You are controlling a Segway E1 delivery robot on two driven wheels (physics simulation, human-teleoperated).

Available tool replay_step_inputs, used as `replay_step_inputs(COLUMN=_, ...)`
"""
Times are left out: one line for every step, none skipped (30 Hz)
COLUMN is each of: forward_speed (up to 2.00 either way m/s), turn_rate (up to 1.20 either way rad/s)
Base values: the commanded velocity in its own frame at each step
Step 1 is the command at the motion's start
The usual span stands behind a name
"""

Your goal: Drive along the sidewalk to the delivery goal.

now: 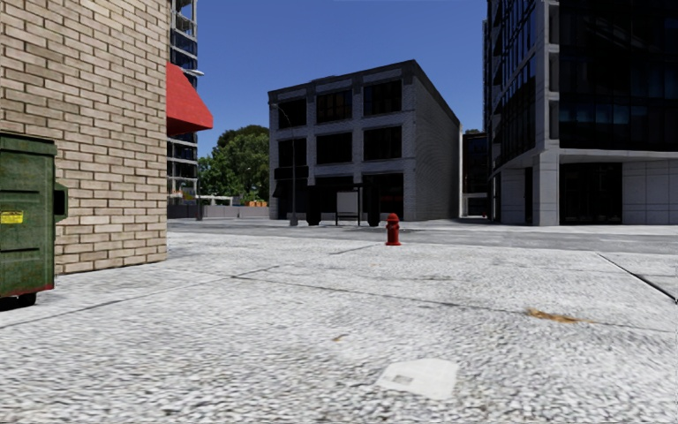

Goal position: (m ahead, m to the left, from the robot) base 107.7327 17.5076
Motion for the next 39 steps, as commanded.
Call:
replay_step_inputs(forward_speed=2.00, turn_rate=0.00)
replay_step_inputs(forward_speed=2.00, turn_rate=0.00)
replay_step_inputs(forward_speed=2.00, turn_rate=0.00)
replay_step_inputs(forward_speed=2.00, turn_rate=0.00)
replay_step_inputs(forward_speed=2.00, turn_rate=0.00)
replay_step_inputs(forward_speed=2.00, turn_rate=0.00)
replay_step_inputs(forward_speed=2.00, turn_rate=0.00)
replay_step_inputs(forward_speed=2.00, turn_rate=0.00)
replay_step_inputs(forward_speed=2.00, turn_rate=0.00)
replay_step_inputs(forward_speed=2.00, turn_rate=0.00)
replay_step_inputs(forward_speed=2.00, turn_rate=0.00)
replay_step_inputs(forward_speed=2.00, turn_rate=0.00)
replay_step_inputs(forward_speed=2.00, turn_rate=0.00)
replay_step_inputs(forward_speed=2.00, turn_rate=0.00)
replay_step_inputs(forward_speed=2.00, turn_rate=0.00)
replay_step_inputs(forward_speed=2.00, turn_rate=0.00)
replay_step_inputs(forward_speed=2.00, turn_rate=0.00)
replay_step_inputs(forward_speed=2.00, turn_rate=0.00)
replay_step_inputs(forward_speed=2.00, turn_rate=0.00)
replay_step_inputs(forward_speed=2.00, turn_rate=0.00)
replay_step_inputs(forward_speed=2.00, turn_rate=0.00)
replay_step_inputs(forward_speed=2.00, turn_rate=0.00)
replay_step_inputs(forward_speed=2.00, turn_rate=0.00)
replay_step_inputs(forward_speed=2.00, turn_rate=0.00)
replay_step_inputs(forward_speed=2.00, turn_rate=0.00)
replay_step_inputs(forward_speed=2.00, turn_rate=0.00)
replay_step_inputs(forward_speed=2.00, turn_rate=0.00)
replay_step_inputs(forward_speed=2.00, turn_rate=0.00)
replay_step_inputs(forward_speed=2.00, turn_rate=0.00)
replay_step_inputs(forward_speed=2.00, turn_rate=0.00)
replay_step_inputs(forward_speed=2.00, turn_rate=0.00)
replay_step_inputs(forward_speed=2.00, turn_rate=0.00)
replay_step_inputs(forward_speed=2.00, turn_rate=0.00)
replay_step_inputs(forward_speed=2.00, turn_rate=0.00)
replay_step_inputs(forward_speed=2.00, turn_rate=0.00)
replay_step_inputs(forward_speed=2.00, turn_rate=0.00)
replay_step_inputs(forward_speed=2.00, turn_rate=0.00)
replay_step_inputs(forward_speed=2.00, turn_rate=0.00)
replay_step_inputs(forward_speed=2.00, turn_rate=0.05)
